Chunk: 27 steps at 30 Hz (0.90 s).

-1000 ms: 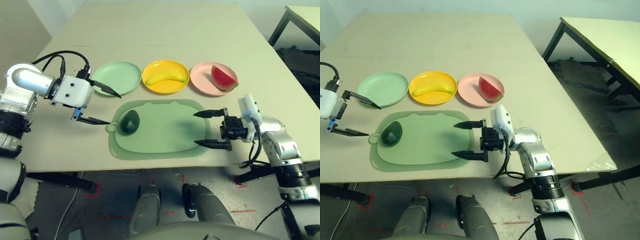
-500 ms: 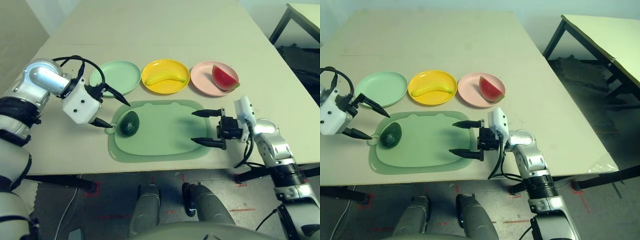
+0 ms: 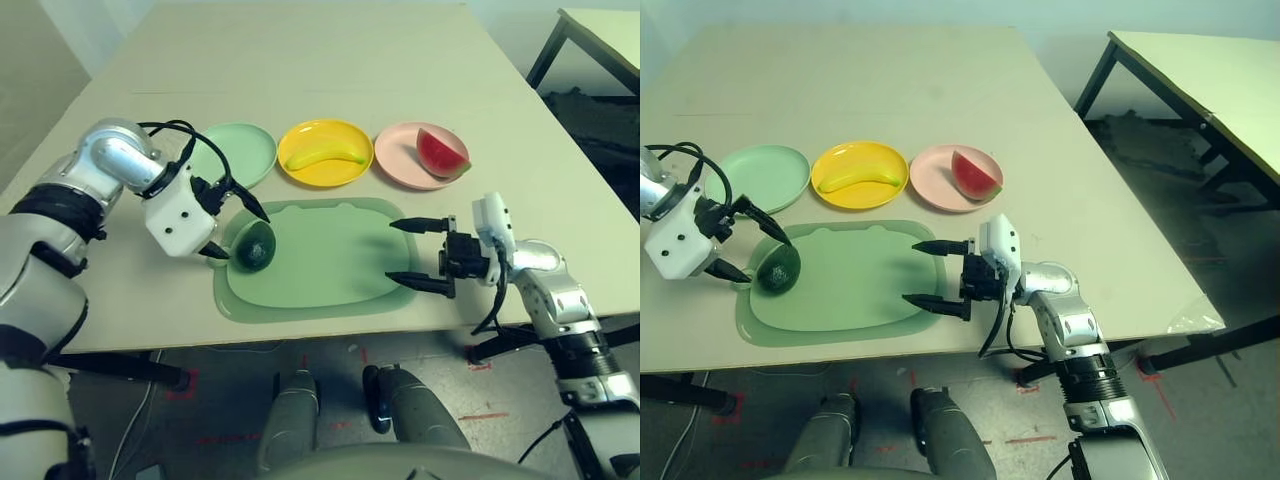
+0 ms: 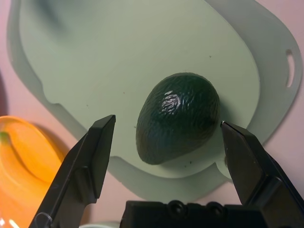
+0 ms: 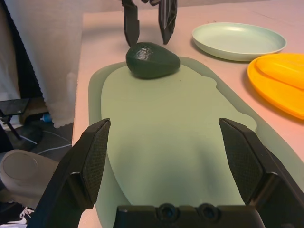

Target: Place the fruits into color-matched plates.

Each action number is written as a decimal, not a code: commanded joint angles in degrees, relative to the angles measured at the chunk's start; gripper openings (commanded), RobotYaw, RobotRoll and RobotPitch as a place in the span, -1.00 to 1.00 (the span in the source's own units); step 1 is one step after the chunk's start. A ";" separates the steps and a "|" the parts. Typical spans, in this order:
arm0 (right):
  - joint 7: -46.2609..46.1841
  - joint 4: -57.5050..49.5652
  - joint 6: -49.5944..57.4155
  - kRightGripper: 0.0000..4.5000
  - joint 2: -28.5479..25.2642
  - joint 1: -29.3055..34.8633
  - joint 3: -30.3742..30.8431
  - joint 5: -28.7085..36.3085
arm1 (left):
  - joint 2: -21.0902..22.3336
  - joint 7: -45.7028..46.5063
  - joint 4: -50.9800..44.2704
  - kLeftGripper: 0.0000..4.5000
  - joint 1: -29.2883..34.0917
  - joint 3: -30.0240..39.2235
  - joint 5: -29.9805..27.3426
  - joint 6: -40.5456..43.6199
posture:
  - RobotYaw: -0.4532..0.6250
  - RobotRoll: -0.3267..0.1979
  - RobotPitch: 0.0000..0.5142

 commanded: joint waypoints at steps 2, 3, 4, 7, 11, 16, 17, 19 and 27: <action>-1.53 -3.14 1.85 0.99 -0.99 1.70 -0.73 1.41 | -1.20 -0.65 1.33 1.00 0.43 -0.64 0.90 -1.56 | -0.44 0.25 -0.44; -1.86 -3.63 2.13 0.99 -1.11 1.97 -0.72 1.56 | -1.31 -0.65 1.54 1.00 0.70 -0.73 1.17 -1.93 | -0.45 0.25 -0.44; -2.14 -4.04 2.35 0.99 -1.23 2.21 -0.70 1.71 | -1.39 -0.65 1.71 1.00 0.92 -0.79 1.38 -2.22 | -0.45 0.25 -0.43; -2.85 -4.93 2.90 0.99 -1.48 2.68 -0.66 2.05 | -1.79 -0.65 1.95 1.00 1.33 -0.74 1.51 -2.40 | -0.45 0.25 -0.42; -3.30 -5.69 3.52 0.99 -1.84 3.15 -0.48 2.26 | -2.17 -0.65 1.69 1.00 1.77 -0.62 1.24 -2.17 | -0.45 0.25 -0.41; -3.24 -5.68 3.97 0.99 -2.33 3.04 -0.67 2.36 | -2.06 -0.65 1.26 1.00 2.31 -0.48 0.54 -1.12 | -0.45 0.25 -0.41; -3.22 -5.62 3.96 0.99 -2.46 3.07 -0.67 2.32 | -2.00 -0.65 1.11 1.00 2.44 -0.45 0.35 -0.94 | -0.45 0.25 -0.41; -3.17 -5.65 3.89 0.99 -2.67 3.20 -0.54 2.22 | -1.87 -0.65 0.85 1.00 2.64 -0.49 0.15 -0.74 | -0.45 0.25 -0.41; -3.03 -5.50 3.57 1.00 -3.13 3.46 -0.12 1.95 | -0.94 -0.65 -1.45 0.71 3.81 -1.30 -1.46 1.61 | -0.45 0.25 -0.40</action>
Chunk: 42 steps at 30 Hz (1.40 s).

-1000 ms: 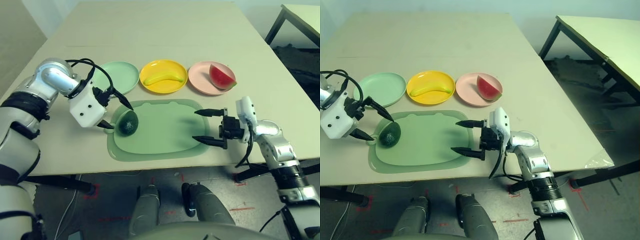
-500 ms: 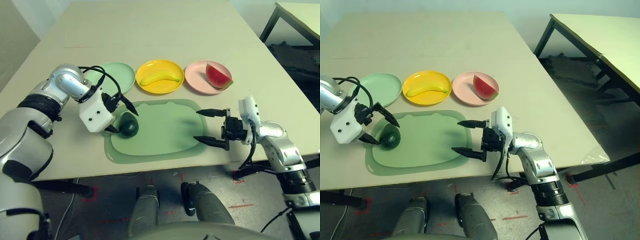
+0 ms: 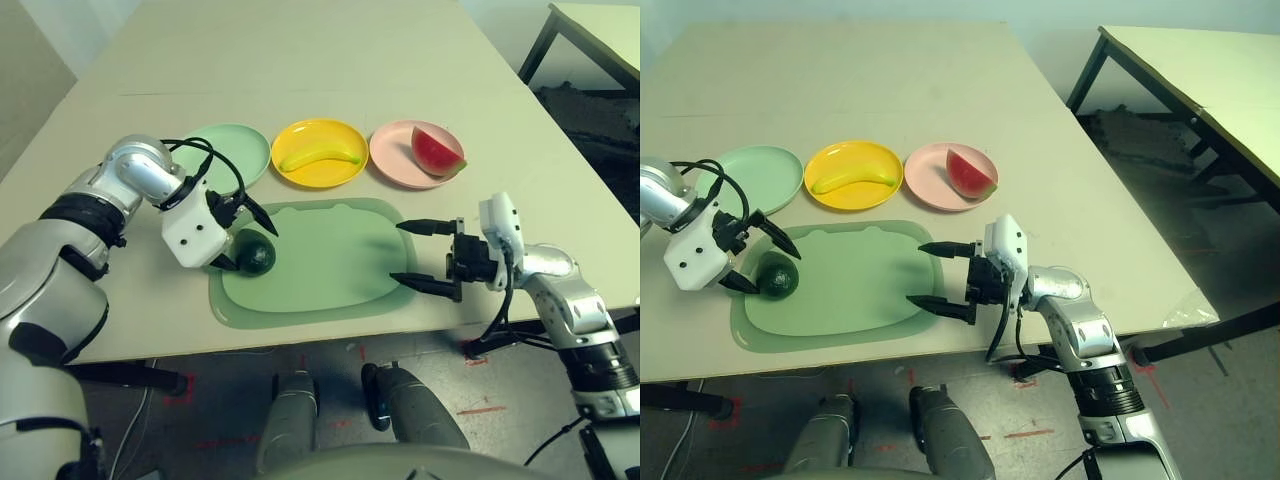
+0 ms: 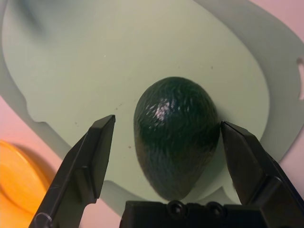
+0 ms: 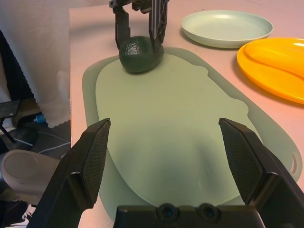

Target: Place the fruits into color-matched plates.

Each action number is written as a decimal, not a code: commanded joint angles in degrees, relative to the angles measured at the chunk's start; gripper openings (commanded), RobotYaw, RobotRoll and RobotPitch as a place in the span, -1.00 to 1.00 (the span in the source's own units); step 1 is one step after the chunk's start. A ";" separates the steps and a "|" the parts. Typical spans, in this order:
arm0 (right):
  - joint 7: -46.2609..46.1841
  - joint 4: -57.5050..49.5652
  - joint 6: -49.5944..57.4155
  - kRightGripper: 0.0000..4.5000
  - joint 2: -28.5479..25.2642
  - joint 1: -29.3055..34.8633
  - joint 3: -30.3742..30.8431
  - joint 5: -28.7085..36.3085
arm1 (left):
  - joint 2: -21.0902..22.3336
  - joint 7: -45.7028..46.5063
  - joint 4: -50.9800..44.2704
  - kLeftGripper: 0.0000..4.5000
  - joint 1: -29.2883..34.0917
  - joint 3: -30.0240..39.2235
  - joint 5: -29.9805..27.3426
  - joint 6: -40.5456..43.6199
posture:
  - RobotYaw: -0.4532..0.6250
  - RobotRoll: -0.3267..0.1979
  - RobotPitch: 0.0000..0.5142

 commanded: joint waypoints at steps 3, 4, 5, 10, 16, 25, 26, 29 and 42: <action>0.13 -0.78 -0.03 1.00 -0.48 0.68 0.07 0.30 | 1.06 -0.64 -1.81 0.33 0.97 -1.13 -1.18 1.07 | -0.45 0.25 -0.40; 0.10 -0.83 0.00 1.00 -0.47 0.68 0.10 0.30 | 1.13 -0.64 -1.92 0.32 1.00 -1.19 -1.24 1.16 | -0.45 0.25 -0.39; 0.06 -0.86 0.03 1.00 -0.44 0.68 0.12 0.30 | 1.22 -0.64 -2.04 0.32 1.02 -1.34 -1.28 1.35 | -0.45 0.25 -0.40; -0.16 -0.94 -0.08 1.00 -0.22 0.71 0.18 0.29 | 1.49 -0.64 -2.22 0.32 1.02 -1.64 -1.27 1.62 | -0.45 0.25 -0.41; -0.43 -0.82 -0.20 1.00 0.44 0.31 0.26 0.57 | 1.55 -0.64 0.19 0.32 -1.39 1.39 -2.11 5.43 | -0.42 0.25 -0.43; -1.57 -0.97 0.14 1.00 2.65 0.43 0.61 0.86 | -1.35 -0.59 16.55 0.32 -10.40 14.14 9.74 10.72 | -0.37 0.25 -0.42; -1.94 -1.04 0.23 1.00 2.98 0.46 0.59 0.90 | -1.55 1.02 18.10 0.32 -11.01 15.47 12.72 11.19 | -0.37 0.25 -0.43; -2.95 -1.23 0.26 1.00 3.56 0.43 0.46 0.76 | -1.55 10.18 20.83 0.32 -12.08 17.45 22.60 13.11 | -0.38 0.25 -0.42; -6.17 -3.10 0.76 1.00 2.60 1.72 -0.17 0.47 | -5.39 53.14 24.96 0.32 -10.49 18.42 53.44 36.29 | -0.42 0.25 -0.37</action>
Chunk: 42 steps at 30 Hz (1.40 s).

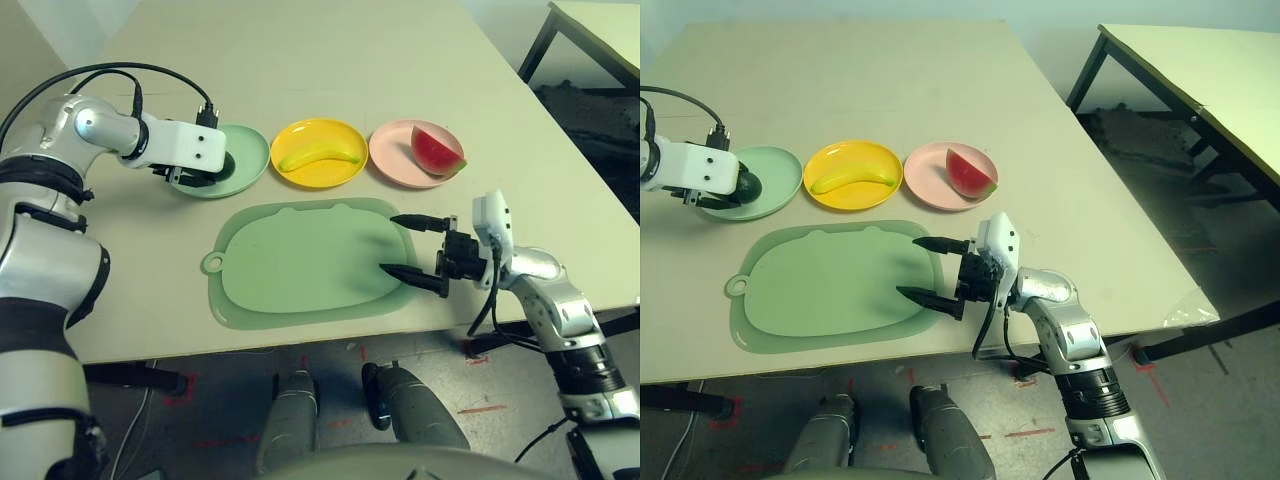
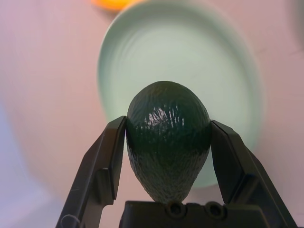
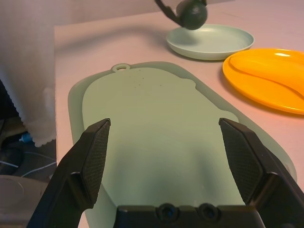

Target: Place the fruits into color-matched plates.

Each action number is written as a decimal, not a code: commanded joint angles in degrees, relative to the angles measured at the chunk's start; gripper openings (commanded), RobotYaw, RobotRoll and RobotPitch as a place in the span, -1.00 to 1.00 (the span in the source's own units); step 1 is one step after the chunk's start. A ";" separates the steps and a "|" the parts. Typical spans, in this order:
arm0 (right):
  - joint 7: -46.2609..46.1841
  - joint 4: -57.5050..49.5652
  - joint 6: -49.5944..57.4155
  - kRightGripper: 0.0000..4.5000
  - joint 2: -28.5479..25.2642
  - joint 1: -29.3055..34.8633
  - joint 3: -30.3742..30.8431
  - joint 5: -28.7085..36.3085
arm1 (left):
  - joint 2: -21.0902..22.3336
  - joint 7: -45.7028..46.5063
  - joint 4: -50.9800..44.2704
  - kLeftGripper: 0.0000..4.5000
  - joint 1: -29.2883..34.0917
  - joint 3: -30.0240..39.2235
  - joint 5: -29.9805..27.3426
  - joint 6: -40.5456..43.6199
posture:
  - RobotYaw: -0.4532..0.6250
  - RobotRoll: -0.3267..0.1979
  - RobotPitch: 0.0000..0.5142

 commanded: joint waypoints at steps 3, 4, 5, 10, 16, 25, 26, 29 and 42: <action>-0.63 -1.30 1.08 1.00 -1.14 0.53 -0.70 0.53 | -2.39 5.64 1.62 0.32 2.76 2.51 4.89 5.46 | -0.44 0.25 -0.34; -0.73 -1.36 1.19 1.00 -1.26 0.48 -0.76 0.57 | -2.75 6.02 1.68 0.32 3.15 3.03 5.30 5.81 | -0.45 0.25 -0.34; -0.84 -1.45 1.34 1.00 -1.39 0.42 -0.82 0.62 | -3.15 6.40 1.72 0.32 3.58 3.56 5.67 6.09 | -0.45 0.25 -0.34; -1.46 -3.39 2.64 1.00 -2.77 1.14 -1.50 1.22 | -4.46 6.83 1.64 0.32 4.65 5.74 7.01 5.74 | -0.49 0.25 -0.31; -1.86 -4.29 3.51 1.00 -3.54 1.73 -1.98 1.48 | -4.34 7.84 1.77 0.65 5.18 6.92 9.01 5.76 | -0.50 0.25 -0.29; -1.98 -3.65 3.68 1.00 -3.22 1.15 -1.70 1.30 | -3.61 9.04 1.56 0.99 4.56 8.28 11.01 4.04 | -0.47 0.25 -0.27; -1.95 -3.53 3.66 1.00 -3.18 1.05 -1.68 1.27 | -3.51 9.09 1.53 0.99 4.36 8.48 11.16 3.75 | -0.47 0.25 -0.27; -2.12 -3.04 3.00 1.00 -2.97 0.44 -1.72 0.85 | -2.97 8.29 1.24 0.99 3.51 10.29 10.20 2.26 | -0.47 0.25 -0.28; -22.16 11.83 -9.79 1.00 -0.14 -2.91 -17.06 -4.57 | 3.95 -8.34 -4.73 0.99 15.41 50.19 -27.45 13.48 | -0.39 0.25 -0.29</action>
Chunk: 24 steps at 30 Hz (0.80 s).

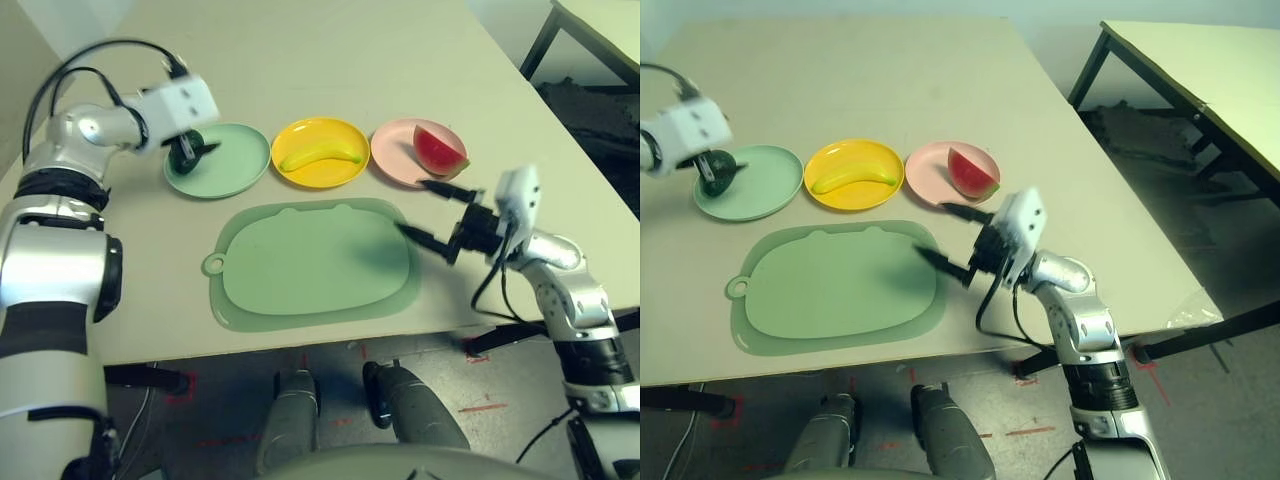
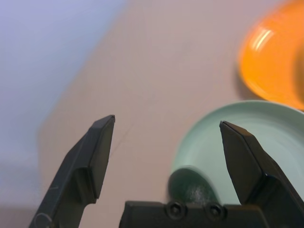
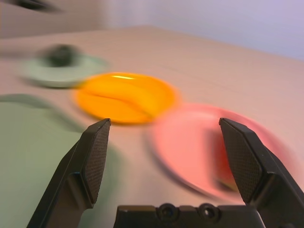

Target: Place the fruits into color-matched plates.

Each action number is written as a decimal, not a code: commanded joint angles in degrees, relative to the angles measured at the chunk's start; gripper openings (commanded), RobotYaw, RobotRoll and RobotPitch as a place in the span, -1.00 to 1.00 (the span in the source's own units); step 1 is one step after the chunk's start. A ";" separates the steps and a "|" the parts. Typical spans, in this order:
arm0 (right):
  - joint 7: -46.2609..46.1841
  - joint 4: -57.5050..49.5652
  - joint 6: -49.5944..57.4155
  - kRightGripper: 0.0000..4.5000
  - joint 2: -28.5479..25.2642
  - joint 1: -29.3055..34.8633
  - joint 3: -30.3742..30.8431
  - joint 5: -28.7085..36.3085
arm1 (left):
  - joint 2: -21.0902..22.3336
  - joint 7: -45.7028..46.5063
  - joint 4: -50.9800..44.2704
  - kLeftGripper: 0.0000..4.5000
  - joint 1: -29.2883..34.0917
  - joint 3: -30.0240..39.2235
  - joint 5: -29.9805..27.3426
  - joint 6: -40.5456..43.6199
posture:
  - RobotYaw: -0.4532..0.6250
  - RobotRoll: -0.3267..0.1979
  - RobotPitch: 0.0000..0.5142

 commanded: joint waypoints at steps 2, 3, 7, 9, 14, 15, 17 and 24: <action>-3.80 7.17 -3.19 1.00 -0.27 -0.38 -2.25 -2.40 | 1.66 -3.30 -3.99 0.99 12.00 11.65 -12.05 7.12 | -0.39 0.25 -0.29; -4.06 9.20 -3.87 1.00 -0.26 -1.13 -2.48 -2.63 | 1.68 -3.20 -5.49 0.99 15.16 13.68 -13.97 8.27 | -0.36 0.25 -0.29; -2.38 14.69 -6.05 1.00 -1.19 -2.27 -3.04 -2.47 | -0.54 -0.03 -15.54 0.99 29.91 20.62 -20.19 11.52 | -0.30 0.25 -0.31; -1.38 17.33 -7.13 1.00 -2.00 -2.48 -3.56 -2.24 | -2.67 1.93 -21.94 0.99 37.40 23.19 -22.36 12.62 | -0.29 0.25 -0.31; 2.30 24.48 -10.35 1.00 -4.38 -3.04 -5.25 -1.19 | -8.49 6.21 -32.09 0.99 50.81 27.21 -25.66 14.72 | -0.26 0.25 -0.33; 3.81 25.08 -10.90 1.00 -4.79 -2.56 -5.56 -0.65 | -9.43 7.04 -33.47 0.99 52.19 27.71 -26.23 15.22 | -0.25 0.25 -0.34; 4.77 27.13 -10.71 1.00 -5.59 -2.19 -7.03 0.57 | -10.88 8.52 -35.97 0.99 54.20 28.38 -26.99 16.08 | -0.24 0.25 -0.34; 8.44 34.38 -14.20 1.00 -8.20 -2.68 -8.77 0.80 | -13.93 11.10 -41.18 0.99 57.83 27.89 -27.51 17.80 | -0.27 0.25 -0.35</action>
